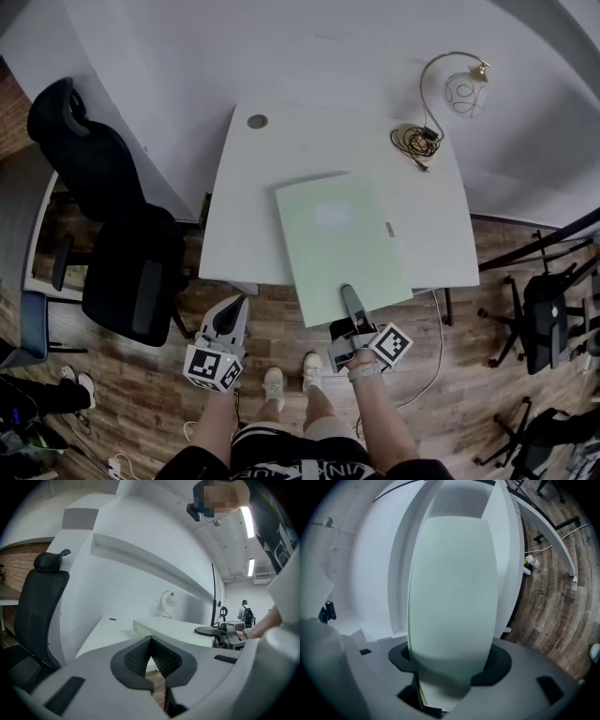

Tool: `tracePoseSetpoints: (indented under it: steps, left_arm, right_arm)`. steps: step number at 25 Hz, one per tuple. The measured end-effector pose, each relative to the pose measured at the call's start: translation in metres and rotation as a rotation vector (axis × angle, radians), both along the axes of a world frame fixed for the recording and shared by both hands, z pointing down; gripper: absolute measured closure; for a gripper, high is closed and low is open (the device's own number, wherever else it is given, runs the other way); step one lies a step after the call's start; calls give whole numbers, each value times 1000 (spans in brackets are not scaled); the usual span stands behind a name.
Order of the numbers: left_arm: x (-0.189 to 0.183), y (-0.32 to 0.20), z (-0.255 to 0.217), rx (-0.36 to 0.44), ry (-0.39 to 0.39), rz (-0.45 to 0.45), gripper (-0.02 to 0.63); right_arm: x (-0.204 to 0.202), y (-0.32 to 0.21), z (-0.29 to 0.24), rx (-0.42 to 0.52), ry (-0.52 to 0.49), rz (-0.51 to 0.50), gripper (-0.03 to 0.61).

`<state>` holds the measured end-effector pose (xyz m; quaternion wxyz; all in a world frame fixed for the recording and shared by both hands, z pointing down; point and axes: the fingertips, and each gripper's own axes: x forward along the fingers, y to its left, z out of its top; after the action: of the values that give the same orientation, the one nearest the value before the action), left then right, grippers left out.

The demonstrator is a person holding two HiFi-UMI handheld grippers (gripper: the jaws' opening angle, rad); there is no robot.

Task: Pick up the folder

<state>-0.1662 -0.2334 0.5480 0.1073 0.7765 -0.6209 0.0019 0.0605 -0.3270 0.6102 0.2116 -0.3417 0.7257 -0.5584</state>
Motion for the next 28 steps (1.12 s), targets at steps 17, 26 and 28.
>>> tracePoseSetpoints:
  steps: [17,26,28]
  left_arm:
    - [-11,-5,-38,53,-12,-14,600]
    - [-18,-3,-53,77,-17,-26,600]
    - [-20,-4,-58,82,-20,-32,600]
  right_arm:
    - [-16,-12,-87,266,70,-68,290]
    - [0,-8,-87,224,253,-31,290]
    - [1,-9,-91,243,280,-37,290]
